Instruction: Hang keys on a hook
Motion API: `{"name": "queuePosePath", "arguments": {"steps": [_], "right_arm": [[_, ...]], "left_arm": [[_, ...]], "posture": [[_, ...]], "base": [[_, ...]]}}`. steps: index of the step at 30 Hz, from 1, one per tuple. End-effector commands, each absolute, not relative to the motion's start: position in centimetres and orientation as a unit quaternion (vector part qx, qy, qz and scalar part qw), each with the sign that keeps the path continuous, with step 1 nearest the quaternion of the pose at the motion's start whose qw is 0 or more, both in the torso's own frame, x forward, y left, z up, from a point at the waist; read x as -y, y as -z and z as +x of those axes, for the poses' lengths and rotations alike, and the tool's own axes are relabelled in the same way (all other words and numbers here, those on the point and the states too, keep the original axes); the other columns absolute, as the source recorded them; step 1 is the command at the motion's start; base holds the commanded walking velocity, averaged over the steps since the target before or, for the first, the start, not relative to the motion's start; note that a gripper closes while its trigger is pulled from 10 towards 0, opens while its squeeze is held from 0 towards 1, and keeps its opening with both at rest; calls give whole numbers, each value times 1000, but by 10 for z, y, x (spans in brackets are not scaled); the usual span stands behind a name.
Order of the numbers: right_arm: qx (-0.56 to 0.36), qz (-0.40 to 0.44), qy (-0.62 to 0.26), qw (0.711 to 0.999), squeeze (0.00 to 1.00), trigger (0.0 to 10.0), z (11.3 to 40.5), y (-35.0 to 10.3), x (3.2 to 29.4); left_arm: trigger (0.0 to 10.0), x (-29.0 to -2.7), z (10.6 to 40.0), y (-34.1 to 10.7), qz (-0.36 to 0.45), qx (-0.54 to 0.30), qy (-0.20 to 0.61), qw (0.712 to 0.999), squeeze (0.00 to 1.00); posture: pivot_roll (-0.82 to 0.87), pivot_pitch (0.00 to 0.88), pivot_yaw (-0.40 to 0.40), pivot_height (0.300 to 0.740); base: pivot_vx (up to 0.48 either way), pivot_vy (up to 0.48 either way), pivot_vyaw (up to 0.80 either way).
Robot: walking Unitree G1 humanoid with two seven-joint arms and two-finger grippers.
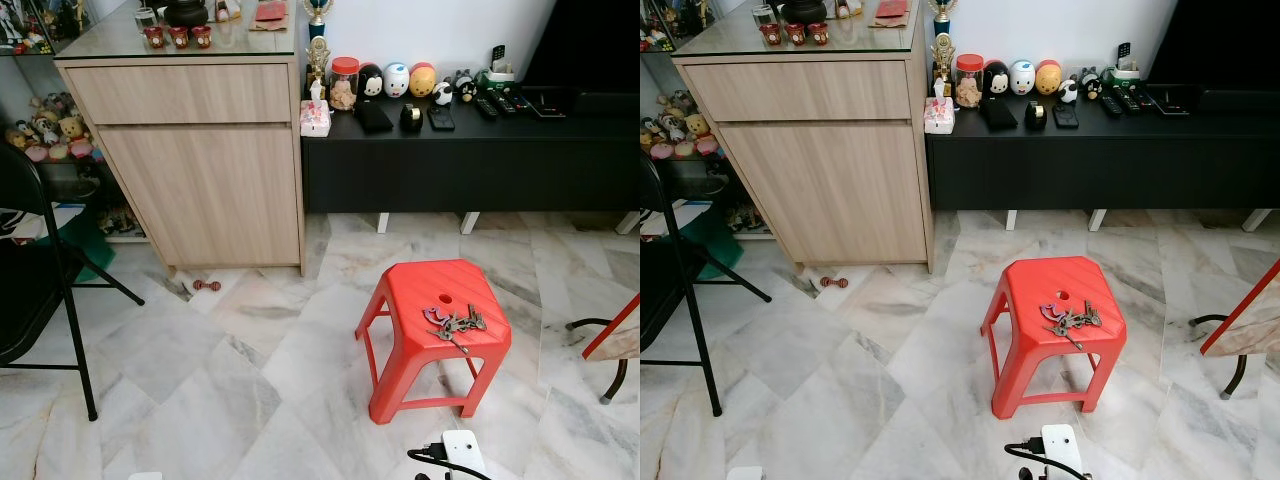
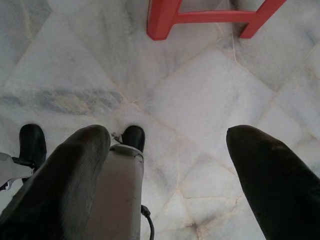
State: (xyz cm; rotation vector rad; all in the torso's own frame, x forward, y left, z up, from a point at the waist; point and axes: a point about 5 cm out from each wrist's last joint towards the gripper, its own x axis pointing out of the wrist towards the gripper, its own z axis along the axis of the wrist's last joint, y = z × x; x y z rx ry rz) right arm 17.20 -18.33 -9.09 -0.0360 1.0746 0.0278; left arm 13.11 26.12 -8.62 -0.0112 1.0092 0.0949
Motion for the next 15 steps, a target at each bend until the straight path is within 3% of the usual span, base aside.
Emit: {"name": "queuePosePath", "arguments": {"steps": [1, 5, 7, 11, 15], "right_arm": [[-508, -15, -9, 861, 0, 10000, 173, 90, 184], [-504, -30, -28, 863, 0, 10000, 175, 89, 183], [-504, -36, -29, 863, 0, 10000, 175, 89, 184], [-503, -30, -29, 863, 0, 10000, 176, 89, 183], [-502, -25, -24, 864, 0, 10000, 175, 89, 184]], "left_arm": [[10000, -261, 127, 88, -13, -486, -51, 873, 0], [10000, -260, 128, 88, -15, -485, -51, 873, 0], [10000, -260, 128, 88, -15, -485, -52, 873, 0], [10000, -260, 128, 88, -16, -484, -52, 873, 0], [10000, -260, 128, 88, -17, -484, -52, 873, 0]], "posture": [[82, 41, -28, 740], [83, 38, -31, 740], [83, 38, -31, 740], [84, 38, -32, 740], [82, 33, -31, 740]], "base": [[0, 0, 0], [0, 0, 0], [247, 0, 0], [256, 0, 569], [255, 0, 0]]}}
